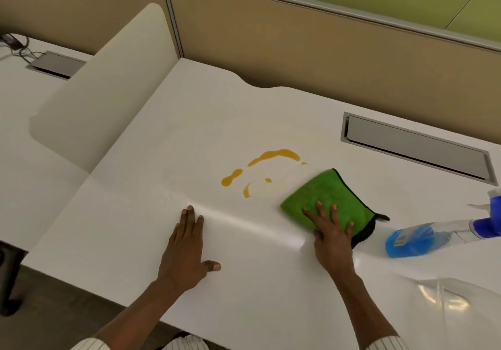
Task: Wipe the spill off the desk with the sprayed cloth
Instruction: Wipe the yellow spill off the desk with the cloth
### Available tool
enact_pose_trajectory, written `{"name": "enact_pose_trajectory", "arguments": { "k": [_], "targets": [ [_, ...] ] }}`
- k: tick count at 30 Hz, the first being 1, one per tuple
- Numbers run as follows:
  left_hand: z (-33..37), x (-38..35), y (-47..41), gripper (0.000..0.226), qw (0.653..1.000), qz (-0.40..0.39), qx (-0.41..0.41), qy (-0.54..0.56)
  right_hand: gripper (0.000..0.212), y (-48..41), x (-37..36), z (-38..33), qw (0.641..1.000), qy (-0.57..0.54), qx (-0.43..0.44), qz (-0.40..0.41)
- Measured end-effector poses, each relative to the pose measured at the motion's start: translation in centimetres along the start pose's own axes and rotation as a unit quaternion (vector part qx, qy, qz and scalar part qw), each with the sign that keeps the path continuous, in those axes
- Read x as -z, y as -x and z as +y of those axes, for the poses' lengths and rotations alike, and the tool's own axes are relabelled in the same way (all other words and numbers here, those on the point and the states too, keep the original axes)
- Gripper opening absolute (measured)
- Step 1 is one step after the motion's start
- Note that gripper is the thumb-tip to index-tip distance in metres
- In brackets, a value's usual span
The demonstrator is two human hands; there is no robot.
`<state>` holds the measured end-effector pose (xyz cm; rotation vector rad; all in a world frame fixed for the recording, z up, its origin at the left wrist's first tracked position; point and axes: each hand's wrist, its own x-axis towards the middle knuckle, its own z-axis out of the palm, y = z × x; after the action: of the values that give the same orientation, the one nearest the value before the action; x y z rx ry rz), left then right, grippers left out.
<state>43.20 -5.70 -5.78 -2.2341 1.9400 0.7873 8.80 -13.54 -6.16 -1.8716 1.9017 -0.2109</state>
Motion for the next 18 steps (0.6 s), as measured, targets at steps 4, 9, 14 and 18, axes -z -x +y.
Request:
{"name": "enact_pose_trajectory", "arguments": {
  "k": [4, 9, 14, 18],
  "targets": [
    [0.0, 0.0, 0.2, 0.135, 1.000, 0.011, -0.001, 0.015, 0.060, -7.2, 1.0, -2.4, 0.999, 0.023, -0.026, -0.004],
    [0.2, 0.0, 0.1, 0.136, 1.000, 0.012, 0.005, 0.024, 0.063, -8.6, -0.3, -5.9, 0.995, 0.037, 0.075, -0.048],
    [0.2, -0.1, 0.1, 0.138, 0.999, 0.027, 0.006, 0.040, 0.068, -1.3, -2.1, -4.2, 0.984, -0.015, 0.166, -0.066],
    [0.2, -0.1, 0.1, 0.138, 0.999, 0.025, 0.010, 0.031, 0.070, 0.1, -1.2, -0.8, 0.987, -0.047, 0.147, -0.039]
  ]
}}
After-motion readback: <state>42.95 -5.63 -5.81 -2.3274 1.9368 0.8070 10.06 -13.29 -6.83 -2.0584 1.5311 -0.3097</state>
